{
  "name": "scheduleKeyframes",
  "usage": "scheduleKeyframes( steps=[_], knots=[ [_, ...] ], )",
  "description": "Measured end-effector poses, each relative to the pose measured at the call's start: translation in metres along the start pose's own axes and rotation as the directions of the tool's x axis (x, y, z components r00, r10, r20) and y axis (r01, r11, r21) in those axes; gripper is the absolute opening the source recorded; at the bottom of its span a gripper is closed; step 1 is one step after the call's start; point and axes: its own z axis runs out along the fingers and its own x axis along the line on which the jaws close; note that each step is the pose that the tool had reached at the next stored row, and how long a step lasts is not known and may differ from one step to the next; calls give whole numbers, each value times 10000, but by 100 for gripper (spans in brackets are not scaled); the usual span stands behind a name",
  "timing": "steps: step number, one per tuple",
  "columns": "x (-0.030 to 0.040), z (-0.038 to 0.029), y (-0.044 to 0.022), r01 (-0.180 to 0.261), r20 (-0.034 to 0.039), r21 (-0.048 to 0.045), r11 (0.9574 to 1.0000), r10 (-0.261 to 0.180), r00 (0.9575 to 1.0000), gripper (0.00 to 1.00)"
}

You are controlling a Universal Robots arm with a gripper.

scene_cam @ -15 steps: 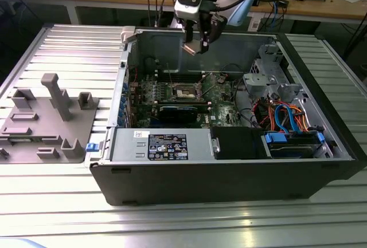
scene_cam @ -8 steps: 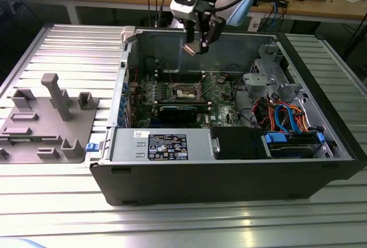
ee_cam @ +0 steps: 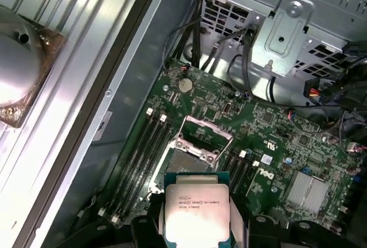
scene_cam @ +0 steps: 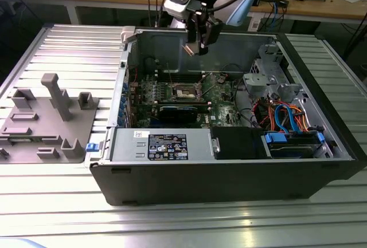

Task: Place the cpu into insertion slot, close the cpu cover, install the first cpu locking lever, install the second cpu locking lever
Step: 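Place the cpu into insertion slot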

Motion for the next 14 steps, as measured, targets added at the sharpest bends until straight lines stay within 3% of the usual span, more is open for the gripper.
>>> scheduleKeyframes(
  steps=[5,6,7,8,12,14],
  knots=[
    [0,1,0,-29,2,-1,10000,29,10000,54],
    [0,14,-1,-39,25,21,10000,39,10000,54],
    [0,27,-3,-101,102,58,9999,100,9999,54],
    [-1,38,-3,-302,159,72,9995,301,9994,54],
    [0,59,-4,-832,215,84,9965,830,9963,54],
    [0,81,-6,-1325,235,117,9911,1322,9909,54]
  ],
)
